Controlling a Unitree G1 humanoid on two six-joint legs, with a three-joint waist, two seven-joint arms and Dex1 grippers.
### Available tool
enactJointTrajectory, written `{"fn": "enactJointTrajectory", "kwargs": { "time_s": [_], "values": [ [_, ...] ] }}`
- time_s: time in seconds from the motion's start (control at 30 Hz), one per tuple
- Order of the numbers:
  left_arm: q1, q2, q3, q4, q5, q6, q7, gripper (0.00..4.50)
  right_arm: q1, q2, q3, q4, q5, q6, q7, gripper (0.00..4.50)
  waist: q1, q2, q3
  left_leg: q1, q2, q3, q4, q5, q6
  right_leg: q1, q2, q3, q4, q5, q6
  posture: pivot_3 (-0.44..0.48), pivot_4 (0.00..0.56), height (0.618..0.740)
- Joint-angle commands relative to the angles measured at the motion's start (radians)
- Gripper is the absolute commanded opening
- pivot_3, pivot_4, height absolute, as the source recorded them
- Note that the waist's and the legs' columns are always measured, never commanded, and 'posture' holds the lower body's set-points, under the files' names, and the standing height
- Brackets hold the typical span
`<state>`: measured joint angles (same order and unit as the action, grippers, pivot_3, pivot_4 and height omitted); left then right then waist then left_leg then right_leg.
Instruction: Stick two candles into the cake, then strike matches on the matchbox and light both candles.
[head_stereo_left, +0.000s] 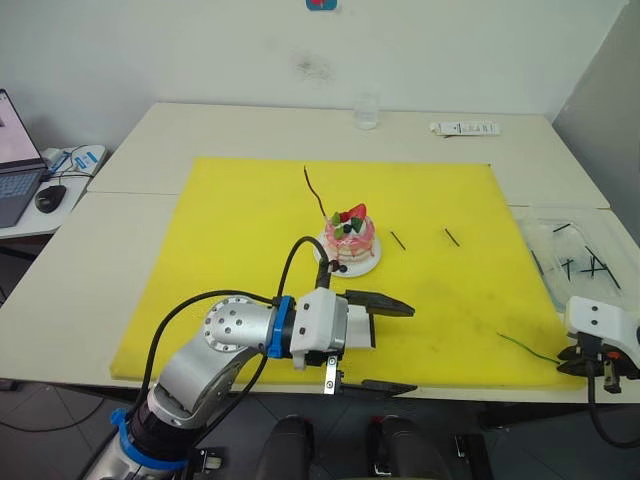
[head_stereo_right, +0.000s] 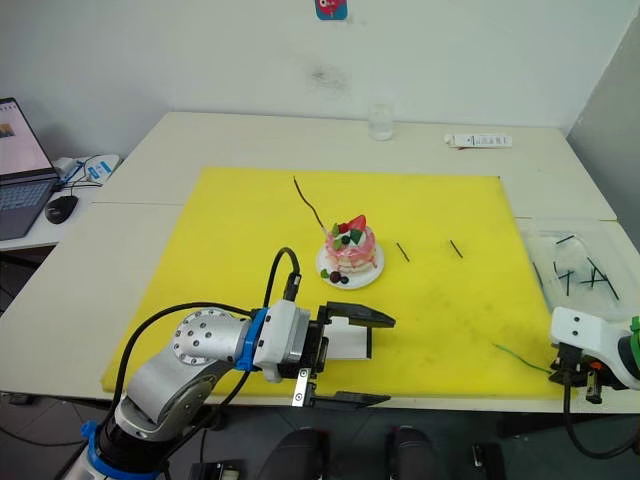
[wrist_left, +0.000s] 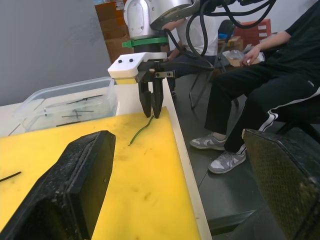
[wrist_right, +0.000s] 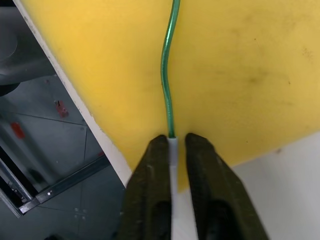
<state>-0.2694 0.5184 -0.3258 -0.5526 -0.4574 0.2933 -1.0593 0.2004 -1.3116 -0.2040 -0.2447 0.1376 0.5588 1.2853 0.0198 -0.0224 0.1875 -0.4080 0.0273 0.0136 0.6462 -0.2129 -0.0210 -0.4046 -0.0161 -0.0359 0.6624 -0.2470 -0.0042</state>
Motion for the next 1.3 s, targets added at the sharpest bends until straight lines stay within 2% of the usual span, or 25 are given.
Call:
{"fn": "enactJointTrajectory", "kwargs": {
  "time_s": [0.03,0.17,0.27,0.3,0.4,0.53,0.63,0.7,0.8,0.9,1.03,1.3],
  "values": [
    [0.001,-0.008,0.001,-0.018,-0.014,-0.020,-0.003,4.50,-0.014,-0.021,-0.009,-0.045,0.020,0.026,0.014,0.01,0.000,0.000,0.000,0.000,0.000,0.000,0.000,0.000,0.000,0.000,0.000,0.000,0.000,0.000,0.000,0.000,0.150,0.740],
    [0.001,-0.014,0.016,-0.004,-0.005,-0.031,0.008,4.50,-0.059,-0.033,-0.005,-0.048,0.054,0.048,0.048,0.01,0.000,0.000,0.000,0.000,0.000,0.000,0.000,0.000,0.000,0.000,0.000,0.000,0.000,0.000,0.000,0.000,0.150,0.740],
    [0.014,-0.005,0.047,0.009,-0.014,-0.024,0.022,4.50,-0.168,-0.037,0.010,-0.102,0.195,0.171,0.116,0.01,-0.005,0.000,0.000,0.000,0.000,0.000,0.000,0.000,0.000,0.000,0.000,0.000,0.000,0.000,0.000,0.000,0.150,0.740],
    [0.021,-0.005,0.068,0.011,-0.028,-0.009,0.036,4.50,-0.251,-0.010,0.027,-0.120,0.257,0.220,0.117,0.01,-0.010,0.000,0.000,0.000,0.000,0.000,0.000,0.000,0.000,0.000,0.000,0.000,0.000,0.000,0.000,0.000,0.150,0.740],
    [0.040,-0.016,0.152,0.018,-0.078,0.043,0.113,4.50,-0.587,0.174,0.079,-0.113,0.418,0.376,0.021,0.01,-0.024,-0.003,0.002,0.001,0.001,-0.001,0.000,0.000,0.000,0.000,0.000,0.000,0.001,0.000,0.000,0.000,0.150,0.740],
    [0.058,-0.072,0.245,-0.020,-0.141,0.131,0.283,4.50,-0.874,0.490,0.047,-0.034,0.494,0.510,-0.246,0.01,-0.030,-0.008,0.004,0.003,0.002,-0.003,0.000,0.000,0.000,0.000,0.001,0.000,0.002,0.003,0.000,0.000,0.150,0.740],
    [0.069,-0.120,0.299,-0.070,-0.146,0.202,0.448,4.50,-0.877,0.752,0.032,-0.071,0.473,0.417,-0.466,0.01,-0.014,-0.009,0.003,0.001,0.003,-0.004,-0.001,0.000,0.000,0.000,0.001,-0.001,0.002,0.002,0.000,0.000,0.150,0.740],
    [0.073,-0.112,0.311,-0.092,-0.122,0.236,0.505,4.50,-0.851,0.900,0.039,-0.085,0.449,0.349,-0.590,0.01,-0.009,-0.008,0.003,-0.002,0.003,-0.004,-0.001,0.000,0.000,-0.002,0.001,-0.002,0.001,0.001,0.001,0.000,0.150,0.740],
    [0.080,-0.114,0.331,-0.112,-0.109,0.263,0.577,4.50,-0.806,1.025,0.096,-0.072,0.359,0.210,-0.706,0.01,-0.009,-0.008,0.003,-0.008,0.000,-0.002,0.001,0.000,0.000,-0.006,-0.002,-0.001,0.001,0.001,0.001,0.000,0.150,0.740],
    [0.083,-0.124,0.348,-0.129,-0.106,0.287,0.639,4.50,-0.775,1.097,0.133,-0.037,0.288,0.077,-0.775,0.01,-0.009,-0.008,0.003,-0.009,-0.002,-0.001,0.001,0.000,0.000,-0.006,-0.004,0.000,0.000,0.002,0.003,0.000,0.150,0.740],
    [0.104,-0.124,0.351,-0.160,-0.096,0.308,0.692,4.50,-0.738,1.127,0.186,-0.004,0.228,-0.037,-0.794,0.01,-0.011,-0.008,0.003,-0.007,-0.001,-0.001,0.001,0.000,0.000,-0.006,-0.003,0.000,0.001,0.003,0.003,0.000,0.150,0.740],
    [0.112,-0.113,0.356,-0.181,-0.118,0.333,0.703,4.50,-0.691,1.160,0.225,0.062,0.188,-0.173,-0.803,0.01,-0.019,-0.008,0.003,-0.002,0.002,-0.002,0.000,0.000,0.000,-0.004,0.000,0.000,0.003,0.005,-0.001,0.000,0.150,0.740]
  ]
}}
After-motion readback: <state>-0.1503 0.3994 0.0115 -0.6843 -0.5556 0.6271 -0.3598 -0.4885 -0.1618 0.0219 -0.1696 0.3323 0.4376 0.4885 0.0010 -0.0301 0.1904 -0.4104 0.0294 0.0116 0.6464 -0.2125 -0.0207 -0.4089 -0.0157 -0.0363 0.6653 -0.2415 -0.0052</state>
